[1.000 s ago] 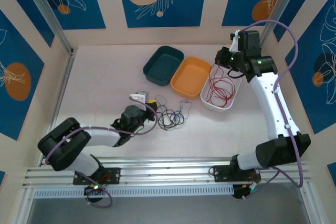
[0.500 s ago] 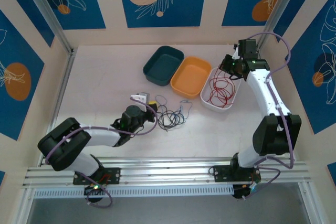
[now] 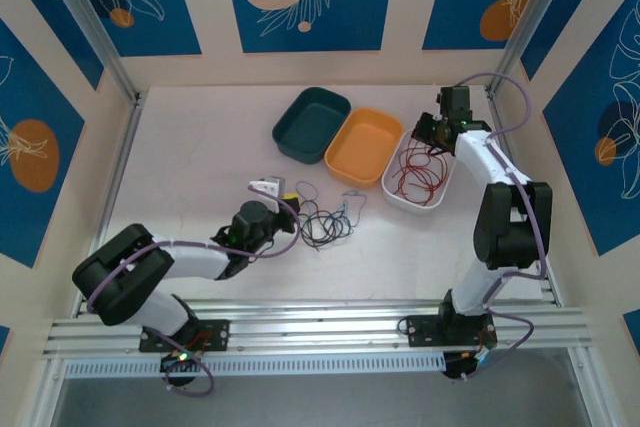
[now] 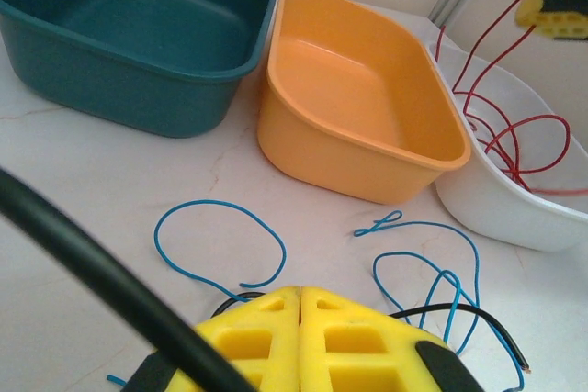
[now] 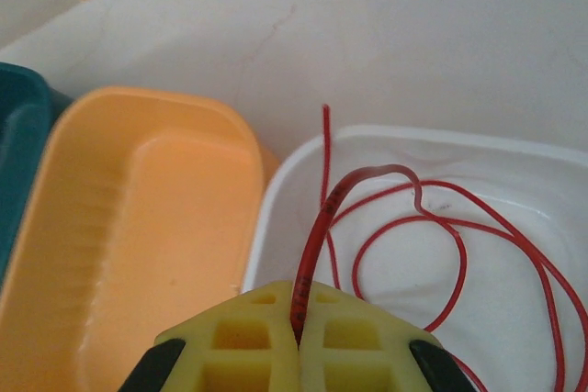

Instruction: Untangle the cables

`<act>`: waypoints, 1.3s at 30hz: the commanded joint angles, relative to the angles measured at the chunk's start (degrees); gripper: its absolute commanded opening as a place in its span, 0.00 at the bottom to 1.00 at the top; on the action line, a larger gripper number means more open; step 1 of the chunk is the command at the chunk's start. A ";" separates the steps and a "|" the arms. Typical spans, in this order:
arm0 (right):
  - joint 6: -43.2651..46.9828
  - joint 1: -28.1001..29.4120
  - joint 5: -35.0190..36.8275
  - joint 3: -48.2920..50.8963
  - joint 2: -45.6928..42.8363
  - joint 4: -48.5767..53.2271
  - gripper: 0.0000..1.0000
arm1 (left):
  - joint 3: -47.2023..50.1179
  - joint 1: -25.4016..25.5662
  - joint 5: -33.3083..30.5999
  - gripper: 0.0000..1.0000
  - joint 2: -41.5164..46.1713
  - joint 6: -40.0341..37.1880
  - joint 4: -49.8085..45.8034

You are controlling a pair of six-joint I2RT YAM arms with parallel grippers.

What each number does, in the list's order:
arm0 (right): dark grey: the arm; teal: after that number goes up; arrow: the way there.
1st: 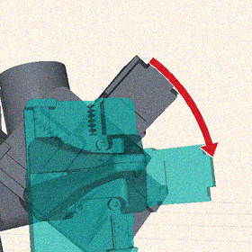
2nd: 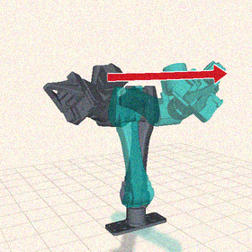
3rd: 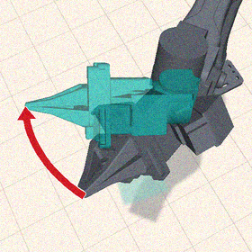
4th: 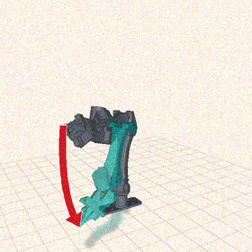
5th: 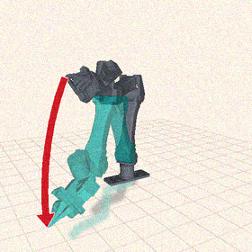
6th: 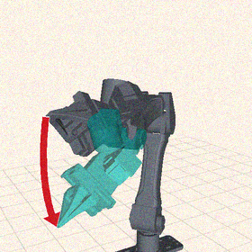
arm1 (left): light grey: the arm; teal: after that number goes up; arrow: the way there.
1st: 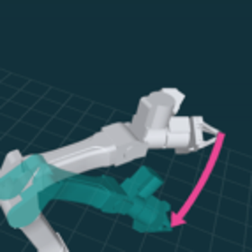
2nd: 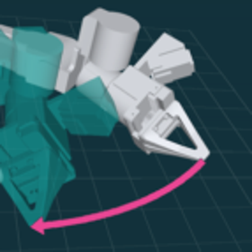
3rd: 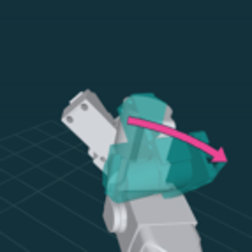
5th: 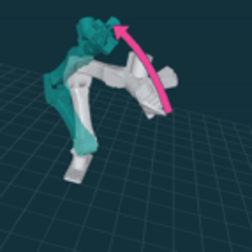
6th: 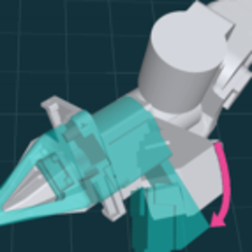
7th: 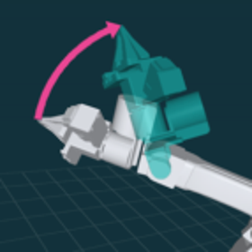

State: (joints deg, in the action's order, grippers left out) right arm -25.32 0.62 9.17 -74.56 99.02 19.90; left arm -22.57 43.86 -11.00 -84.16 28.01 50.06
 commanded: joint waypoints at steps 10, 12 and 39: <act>-0.68 0.79 0.49 0.38 8.24 -1.24 0.00 | -0.46 -0.60 0.10 0.00 -1.07 -0.06 1.43; -0.22 0.78 0.21 -0.82 8.70 0.22 0.00 | -0.46 -0.54 0.09 0.00 -1.09 -0.06 1.39; -7.37 16.43 7.88 7.43 -22.05 23.15 0.47 | 0.24 -0.85 -1.40 0.00 0.49 -0.15 0.65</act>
State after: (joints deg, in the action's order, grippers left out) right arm -30.28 13.37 15.59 -71.57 79.26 39.40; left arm -22.55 43.70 -11.29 -84.53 28.14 50.09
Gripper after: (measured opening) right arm 0.467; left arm 0.057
